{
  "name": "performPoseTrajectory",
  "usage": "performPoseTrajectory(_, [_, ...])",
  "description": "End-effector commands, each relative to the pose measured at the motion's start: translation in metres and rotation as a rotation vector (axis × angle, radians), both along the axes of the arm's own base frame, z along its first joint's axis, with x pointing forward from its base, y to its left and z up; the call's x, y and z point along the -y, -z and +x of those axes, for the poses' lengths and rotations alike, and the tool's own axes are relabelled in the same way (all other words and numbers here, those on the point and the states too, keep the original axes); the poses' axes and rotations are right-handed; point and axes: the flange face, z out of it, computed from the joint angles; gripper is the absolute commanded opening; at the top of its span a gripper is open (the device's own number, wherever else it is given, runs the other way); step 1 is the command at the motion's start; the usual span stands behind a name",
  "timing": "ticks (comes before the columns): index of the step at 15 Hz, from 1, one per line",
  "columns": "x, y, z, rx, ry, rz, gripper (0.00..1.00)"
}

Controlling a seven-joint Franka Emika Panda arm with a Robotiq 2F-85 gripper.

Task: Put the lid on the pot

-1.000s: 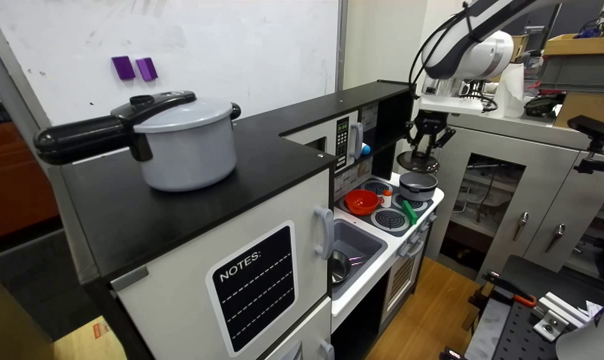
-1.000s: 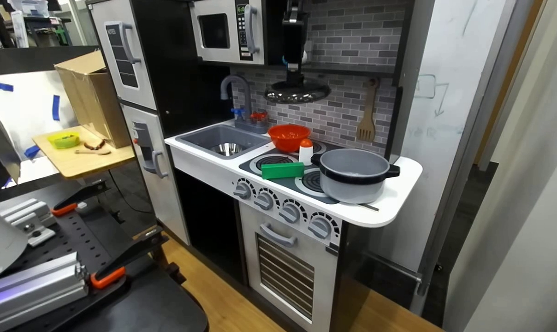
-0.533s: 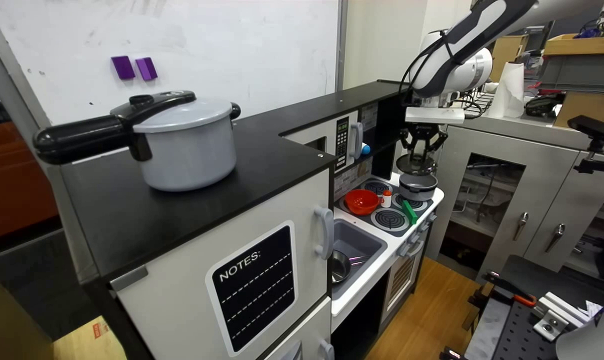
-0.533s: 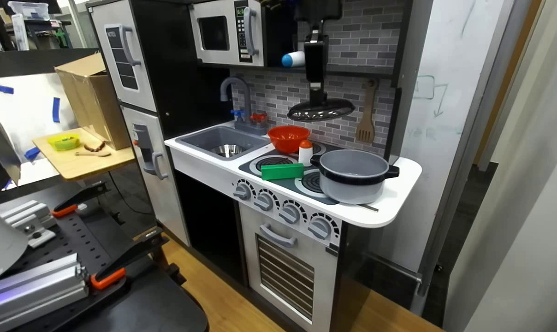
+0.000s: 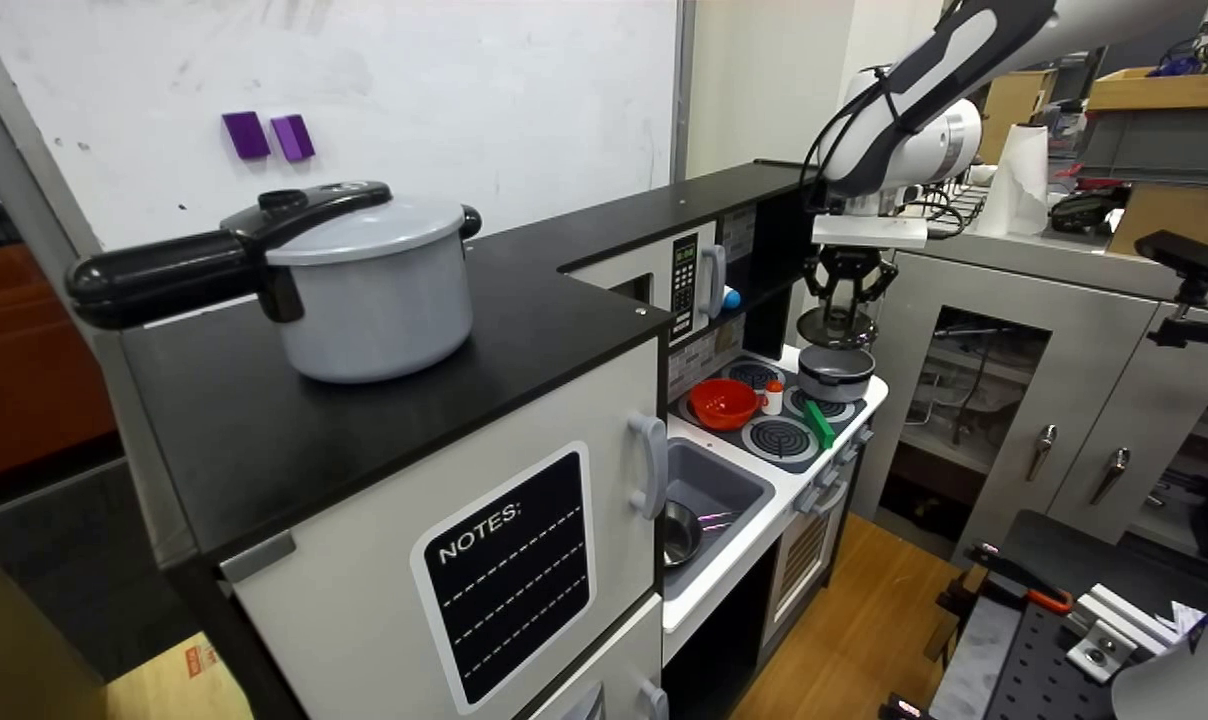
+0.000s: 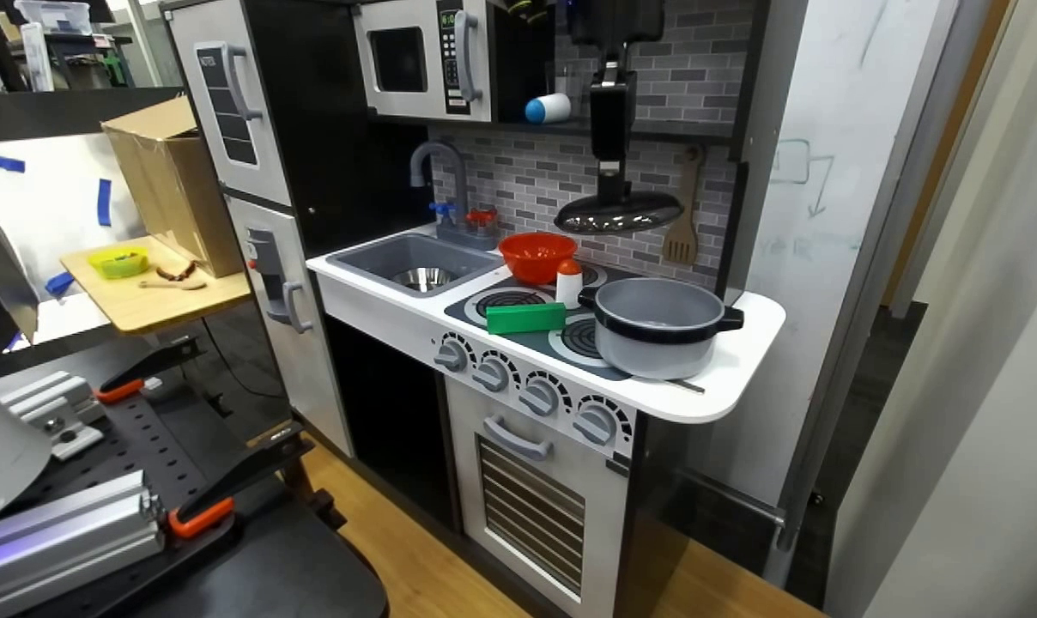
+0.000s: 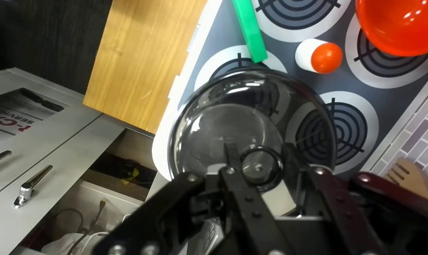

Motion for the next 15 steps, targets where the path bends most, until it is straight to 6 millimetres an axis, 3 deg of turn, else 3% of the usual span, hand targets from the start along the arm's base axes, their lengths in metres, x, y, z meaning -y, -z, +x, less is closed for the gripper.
performPoseTrajectory(1, [0.007, 0.0, 0.008, 0.004, 0.03, 0.011, 0.08])
performPoseTrajectory(10, [0.018, 0.009, -0.001, 0.024, 0.134, 0.072, 0.08])
performPoseTrajectory(15, [0.034, 0.011, -0.009, 0.023, 0.191, 0.056, 0.08])
